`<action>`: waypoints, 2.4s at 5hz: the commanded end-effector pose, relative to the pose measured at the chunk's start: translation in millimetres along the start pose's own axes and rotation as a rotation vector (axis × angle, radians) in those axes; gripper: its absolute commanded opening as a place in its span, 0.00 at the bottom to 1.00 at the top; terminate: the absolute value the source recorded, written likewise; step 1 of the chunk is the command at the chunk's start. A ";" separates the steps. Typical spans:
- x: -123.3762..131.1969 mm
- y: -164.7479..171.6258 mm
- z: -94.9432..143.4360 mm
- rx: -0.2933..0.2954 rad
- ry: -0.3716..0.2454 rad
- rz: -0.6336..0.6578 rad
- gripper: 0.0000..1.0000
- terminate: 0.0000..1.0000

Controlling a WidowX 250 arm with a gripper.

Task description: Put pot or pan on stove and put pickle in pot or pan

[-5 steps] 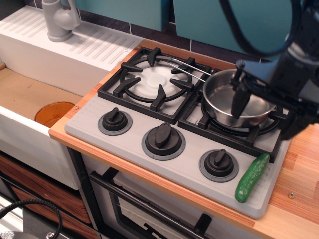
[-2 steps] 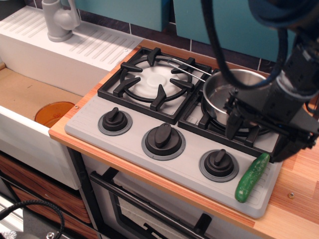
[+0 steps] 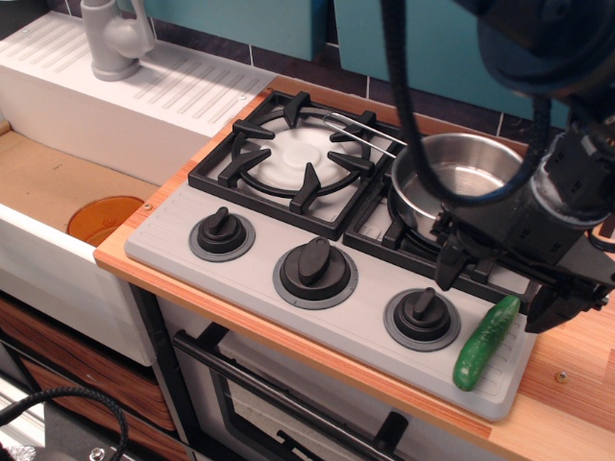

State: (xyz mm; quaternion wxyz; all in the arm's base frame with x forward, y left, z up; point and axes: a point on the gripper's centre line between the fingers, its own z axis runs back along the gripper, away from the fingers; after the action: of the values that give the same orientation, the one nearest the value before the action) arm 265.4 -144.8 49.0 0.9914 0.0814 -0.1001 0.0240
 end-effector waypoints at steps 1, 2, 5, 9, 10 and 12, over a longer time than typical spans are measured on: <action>3.9 -7.6 -3.3 -0.030 -0.065 0.017 1.00 0.00; -1.3 -10.3 -13.7 -0.025 -0.082 0.022 1.00 0.00; -12.6 -12.6 -35.0 -0.015 -0.087 0.042 0.00 0.00; 2.1 -3.8 11.3 -0.041 -0.027 0.034 0.00 0.00; 11.0 9.4 36.0 -0.039 -0.010 0.024 0.00 0.00; 45.5 36.1 70.5 -0.061 -0.009 0.013 0.00 0.00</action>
State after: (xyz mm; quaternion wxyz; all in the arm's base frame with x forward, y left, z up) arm 287.4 -117.1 112.7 0.9949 0.0656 -0.0734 0.0213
